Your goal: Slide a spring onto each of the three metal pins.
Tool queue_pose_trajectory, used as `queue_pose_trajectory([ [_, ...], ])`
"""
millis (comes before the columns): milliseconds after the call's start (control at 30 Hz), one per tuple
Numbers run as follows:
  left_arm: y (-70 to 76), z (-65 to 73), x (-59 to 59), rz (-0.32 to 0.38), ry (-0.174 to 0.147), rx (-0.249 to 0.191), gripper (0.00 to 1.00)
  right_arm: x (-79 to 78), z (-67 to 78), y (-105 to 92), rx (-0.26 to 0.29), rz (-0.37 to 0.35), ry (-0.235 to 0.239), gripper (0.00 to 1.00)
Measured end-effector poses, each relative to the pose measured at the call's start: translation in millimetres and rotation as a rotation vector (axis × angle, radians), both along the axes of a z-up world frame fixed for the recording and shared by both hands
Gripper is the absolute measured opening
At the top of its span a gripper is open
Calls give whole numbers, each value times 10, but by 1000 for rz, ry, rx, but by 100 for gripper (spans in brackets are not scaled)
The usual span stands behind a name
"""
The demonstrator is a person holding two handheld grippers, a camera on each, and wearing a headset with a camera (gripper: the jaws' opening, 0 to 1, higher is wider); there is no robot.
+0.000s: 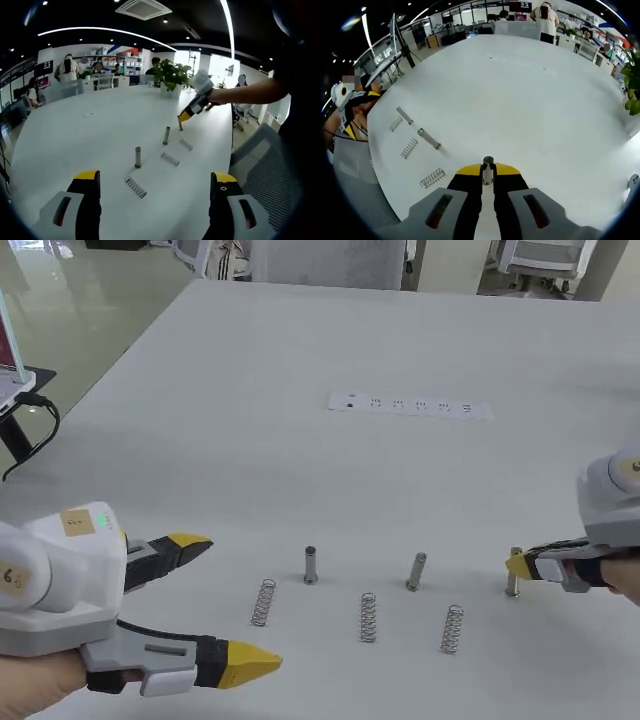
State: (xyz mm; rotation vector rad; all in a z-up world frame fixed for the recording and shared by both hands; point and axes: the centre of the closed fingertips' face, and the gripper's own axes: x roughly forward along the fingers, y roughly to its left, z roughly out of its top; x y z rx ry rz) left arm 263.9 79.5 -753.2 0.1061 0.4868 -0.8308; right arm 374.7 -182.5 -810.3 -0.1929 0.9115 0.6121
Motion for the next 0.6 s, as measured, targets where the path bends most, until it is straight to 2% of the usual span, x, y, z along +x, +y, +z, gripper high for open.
queue_pose_trajectory([
  [200,-10,-1,0,-4,-1,1,87,-13,9,-16,5,4,-18,5],
  [400,-2,-6,-9,-1,1,3,87,-79,20,-17,5,36,-68,5],
  [600,-12,4,-9,0,-2,1,87,-100,24,-21,-9,51,-77,5],
])
